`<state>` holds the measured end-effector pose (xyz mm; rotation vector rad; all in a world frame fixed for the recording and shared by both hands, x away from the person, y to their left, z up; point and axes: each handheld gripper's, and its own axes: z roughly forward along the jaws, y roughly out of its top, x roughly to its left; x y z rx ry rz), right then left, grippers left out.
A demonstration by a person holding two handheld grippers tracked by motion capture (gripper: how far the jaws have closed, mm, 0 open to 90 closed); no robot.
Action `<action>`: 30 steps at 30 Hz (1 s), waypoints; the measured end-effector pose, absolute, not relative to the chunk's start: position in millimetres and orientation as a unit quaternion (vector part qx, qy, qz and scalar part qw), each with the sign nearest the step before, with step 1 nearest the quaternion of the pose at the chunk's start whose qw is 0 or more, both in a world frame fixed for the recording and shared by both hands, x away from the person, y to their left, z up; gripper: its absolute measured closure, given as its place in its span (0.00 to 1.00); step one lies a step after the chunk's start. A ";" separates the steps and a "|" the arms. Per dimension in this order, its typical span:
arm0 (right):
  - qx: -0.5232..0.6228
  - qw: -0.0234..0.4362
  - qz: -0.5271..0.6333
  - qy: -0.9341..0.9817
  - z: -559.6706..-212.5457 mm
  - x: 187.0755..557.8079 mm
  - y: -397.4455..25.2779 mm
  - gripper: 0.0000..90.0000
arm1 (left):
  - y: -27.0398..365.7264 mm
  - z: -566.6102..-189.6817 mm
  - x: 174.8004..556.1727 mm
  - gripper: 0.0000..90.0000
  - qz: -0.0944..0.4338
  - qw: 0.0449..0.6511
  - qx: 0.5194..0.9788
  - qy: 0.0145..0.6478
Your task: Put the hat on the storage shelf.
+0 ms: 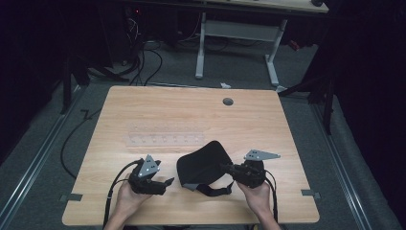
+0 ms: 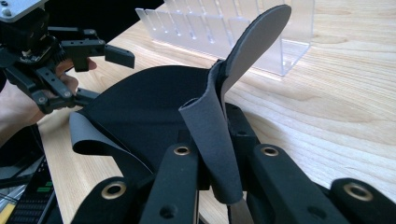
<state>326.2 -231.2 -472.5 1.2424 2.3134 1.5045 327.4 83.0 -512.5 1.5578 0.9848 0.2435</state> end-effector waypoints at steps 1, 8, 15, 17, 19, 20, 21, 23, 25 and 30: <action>0.408 0.057 0.497 0.764 -472.4 326.7 -230.0 0.94 | 81.8 -511.4 326.4 0.23 0.101 0.599 0.673 0.421; 0.405 0.052 0.492 0.769 -471.4 328.9 -220.7 0.94 | 76.9 -501.9 322.7 0.26 0.094 0.611 0.673 0.406; 0.410 0.047 0.487 0.770 -472.6 331.3 -217.2 0.94 | 73.8 -499.3 319.3 0.30 0.099 0.615 0.675 0.396; 0.411 0.046 0.486 0.770 -472.8 331.5 -217.1 0.94 | 72.9 -498.8 318.1 0.31 0.100 0.616 0.676 0.393; 0.414 0.042 0.483 0.770 -472.7 331.6 -216.6 0.94 | 71.3 -498.3 317.1 0.32 0.100 0.616 0.677 0.389; 0.414 0.042 0.483 0.771 -472.7 331.9 -216.2 0.94 | 70.4 -498.1 316.9 0.32 0.099 0.617 0.677 0.389; 0.413 0.042 0.483 0.771 -472.6 332.4 -215.2 0.94 | 68.8 -497.7 316.4 0.32 0.100 0.615 0.680 0.385; 0.413 0.040 0.482 0.772 -472.4 332.8 -213.6 0.94 | 67.7 -497.7 316.2 0.33 0.101 0.616 0.681 0.384; 0.411 0.039 0.481 0.773 -472.4 333.1 -212.8 0.94 | 65.8 -498.0 315.8 0.33 0.103 0.614 0.684 0.381; 0.408 0.034 0.476 0.778 -471.0 334.1 -207.9 0.93 | 65.0 -500.8 314.5 0.35 0.116 0.605 0.692 0.377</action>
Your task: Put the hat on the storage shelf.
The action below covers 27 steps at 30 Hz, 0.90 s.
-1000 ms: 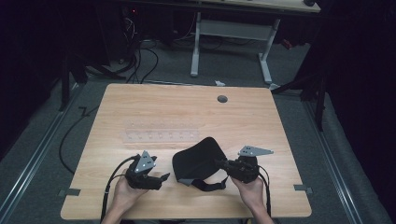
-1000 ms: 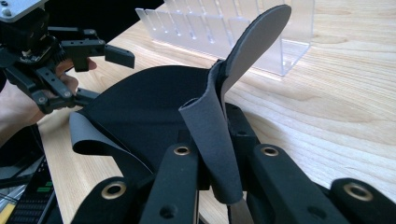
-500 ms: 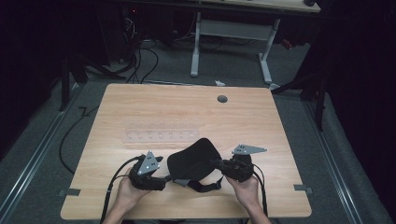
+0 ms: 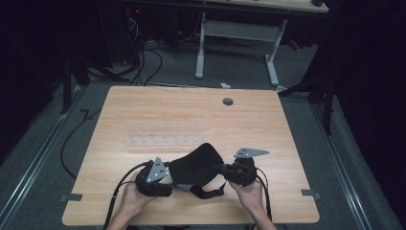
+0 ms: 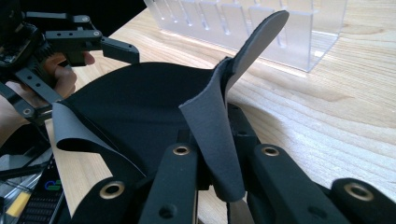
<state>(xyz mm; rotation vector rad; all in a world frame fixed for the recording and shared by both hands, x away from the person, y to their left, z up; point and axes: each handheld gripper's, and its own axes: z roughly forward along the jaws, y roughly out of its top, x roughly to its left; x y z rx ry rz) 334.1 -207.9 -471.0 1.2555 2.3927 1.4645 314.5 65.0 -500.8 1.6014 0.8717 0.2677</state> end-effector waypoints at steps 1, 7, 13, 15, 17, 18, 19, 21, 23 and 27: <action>0.408 0.034 0.476 0.778 -471.0 334.1 -207.9 0.93 | 65.2 -501.5 314.3 0.35 0.118 0.603 0.693 0.376; 0.399 0.030 0.479 0.781 -468.3 334.5 -199.9 0.93 | 64.8 -501.4 312.2 0.43 0.123 0.601 0.699 0.369; 0.395 0.031 0.481 0.782 -466.3 335.1 -194.3 0.93 | 64.8 -500.1 313.6 0.47 0.121 0.600 0.699 0.371; 0.391 0.026 0.485 0.782 -466.6 335.9 -189.0 0.93 | 64.7 -500.4 313.6 0.49 0.122 0.599 0.699 0.371; 0.387 0.022 0.488 0.782 -466.7 336.1 -185.6 0.93 | 64.8 -500.4 313.0 0.50 0.120 0.598 0.701 0.370; 0.385 0.021 0.488 0.783 -466.6 336.0 -183.7 0.93 | 64.2 -500.8 312.9 0.51 0.121 0.599 0.700 0.370; 0.383 0.021 0.488 0.784 -466.5 335.8 -182.0 0.93 | 64.1 -501.1 312.8 0.52 0.123 0.596 0.704 0.367; 0.384 0.021 0.488 0.784 -466.3 335.7 -180.9 0.93 | 64.2 -501.0 312.4 0.53 0.122 0.598 0.703 0.366; 0.384 0.019 0.491 0.781 -466.6 336.8 -181.5 0.92 | 65.7 -499.5 311.4 0.59 0.117 0.602 0.702 0.362; 0.380 0.027 0.489 0.785 -467.2 336.2 -179.7 0.88 | 68.7 -498.1 310.8 0.71 0.098 0.604 0.705 0.359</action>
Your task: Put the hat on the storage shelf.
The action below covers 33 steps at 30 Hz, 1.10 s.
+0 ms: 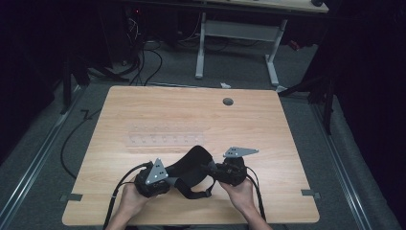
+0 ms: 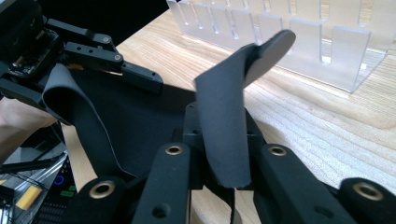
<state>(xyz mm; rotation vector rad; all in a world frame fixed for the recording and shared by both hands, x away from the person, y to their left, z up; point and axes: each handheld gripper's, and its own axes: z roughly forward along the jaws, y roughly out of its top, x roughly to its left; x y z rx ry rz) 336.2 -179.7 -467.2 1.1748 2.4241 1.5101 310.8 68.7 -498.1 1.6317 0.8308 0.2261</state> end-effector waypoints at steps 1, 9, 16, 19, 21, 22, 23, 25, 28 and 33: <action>0.381 0.027 0.488 0.785 -467.5 336.4 -179.4 0.87 | 69.1 -497.8 310.1 0.73 0.094 0.604 0.706 0.358; 0.382 0.031 0.497 0.778 -466.3 337.0 -181.9 0.79 | 70.9 -493.4 305.0 0.90 0.052 0.610 0.714 0.339; 0.390 0.037 0.522 0.758 -462.2 339.9 -188.7 0.69 | 74.5 -487.5 303.7 0.96 0.046 0.627 0.704 0.330; 0.399 0.046 0.523 0.752 -460.2 339.5 -193.6 0.62 | 79.7 -482.6 304.3 0.96 0.039 0.641 0.688 0.338; 0.406 0.059 0.521 0.749 -459.1 338.5 -201.3 0.60 | 83.6 -480.7 305.6 0.96 0.038 0.647 0.682 0.340; 0.408 0.066 0.517 0.750 -459.2 338.2 -203.6 0.59 | 86.6 -477.9 306.7 0.96 0.033 0.653 0.672 0.347; 0.408 0.066 0.517 0.750 -459.2 338.2 -203.6 0.59 | 86.6 -477.9 306.7 0.96 0.033 0.653 0.672 0.347; 0.417 0.083 0.505 0.751 -464.3 339.0 -211.0 0.58 | 88.9 -475.9 307.1 0.96 0.028 0.658 0.666 0.350; 0.426 0.096 0.491 0.753 -470.9 340.1 -215.8 0.56 | 91.2 -473.7 307.5 0.96 0.023 0.663 0.660 0.353; 0.463 0.127 0.437 0.761 -497.7 346.7 -231.6 0.54 | 98.5 -469.3 310.4 0.96 0.014 0.670 0.643 0.370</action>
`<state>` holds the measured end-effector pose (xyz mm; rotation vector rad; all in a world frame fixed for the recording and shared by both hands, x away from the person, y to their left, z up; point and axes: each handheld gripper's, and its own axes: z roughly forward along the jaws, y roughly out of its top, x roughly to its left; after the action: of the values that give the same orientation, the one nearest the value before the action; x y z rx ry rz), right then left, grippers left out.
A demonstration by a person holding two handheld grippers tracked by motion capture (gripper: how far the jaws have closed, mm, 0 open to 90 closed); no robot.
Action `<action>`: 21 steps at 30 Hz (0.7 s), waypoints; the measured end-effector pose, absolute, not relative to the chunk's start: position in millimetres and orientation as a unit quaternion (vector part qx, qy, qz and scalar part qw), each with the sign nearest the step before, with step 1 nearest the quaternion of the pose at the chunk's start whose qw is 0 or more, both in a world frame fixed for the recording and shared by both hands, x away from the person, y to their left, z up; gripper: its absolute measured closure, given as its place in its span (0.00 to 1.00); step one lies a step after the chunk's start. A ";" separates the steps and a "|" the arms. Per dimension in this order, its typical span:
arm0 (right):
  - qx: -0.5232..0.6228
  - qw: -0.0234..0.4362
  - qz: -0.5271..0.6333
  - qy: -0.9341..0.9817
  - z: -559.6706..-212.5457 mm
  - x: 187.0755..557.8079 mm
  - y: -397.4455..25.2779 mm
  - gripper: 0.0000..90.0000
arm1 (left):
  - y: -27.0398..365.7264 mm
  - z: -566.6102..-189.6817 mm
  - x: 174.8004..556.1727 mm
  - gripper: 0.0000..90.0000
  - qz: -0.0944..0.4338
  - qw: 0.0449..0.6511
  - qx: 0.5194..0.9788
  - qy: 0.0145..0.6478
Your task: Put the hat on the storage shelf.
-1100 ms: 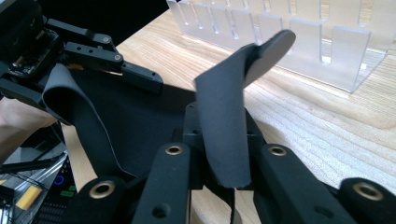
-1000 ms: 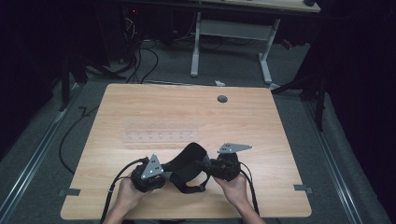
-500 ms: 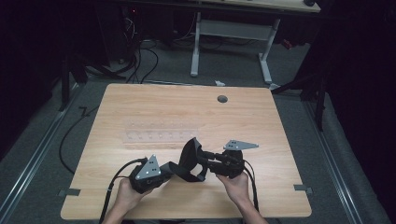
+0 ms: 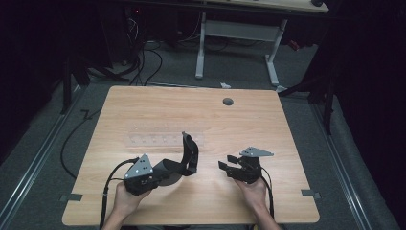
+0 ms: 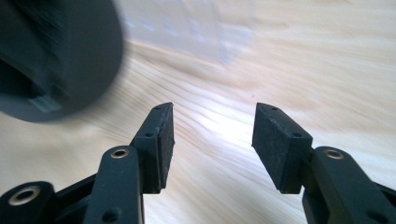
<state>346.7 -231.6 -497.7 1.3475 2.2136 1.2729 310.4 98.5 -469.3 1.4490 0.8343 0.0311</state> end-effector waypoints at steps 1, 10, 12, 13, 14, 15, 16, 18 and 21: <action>0.472 0.133 0.426 0.760 -501.3 347.2 -233.8 0.54 | 100.0 -468.2 310.9 0.96 0.013 0.673 0.639 0.373; 0.501 0.185 0.367 0.761 -521.4 354.4 -248.6 0.50 | 114.4 -458.1 315.8 0.96 0.011 0.690 0.607 0.395; 0.510 0.193 0.353 0.760 -525.5 356.3 -251.1 0.50 | 117.7 -456.1 317.1 0.96 0.014 0.692 0.603 0.397; 0.510 0.193 0.353 0.760 -525.5 356.3 -251.1 0.50 | 119.4 -455.0 317.7 0.96 0.015 0.693 0.601 0.398; 0.510 0.201 0.344 0.762 -528.3 357.5 -252.4 0.49 | 120.9 -454.1 318.3 0.96 0.017 0.694 0.599 0.400; 0.510 0.201 0.344 0.762 -528.3 357.5 -252.4 0.49 | 122.4 -453.0 318.8 0.96 0.018 0.695 0.596 0.402; 0.513 0.202 0.340 0.762 -529.4 357.5 -252.6 0.49 | 124.0 -452.0 319.4 0.96 0.020 0.696 0.594 0.403; 0.510 0.212 0.341 0.761 -530.9 357.1 -252.9 0.48 | 129.0 -449.3 321.3 0.96 0.026 0.699 0.588 0.406; 0.508 0.216 0.337 0.763 -530.9 356.7 -251.4 0.47 | 133.5 -446.9 323.2 0.96 0.033 0.699 0.584 0.411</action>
<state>356.7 -251.4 -530.9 1.4090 2.1139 0.9336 323.2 133.5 -446.9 1.3023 0.9156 0.0736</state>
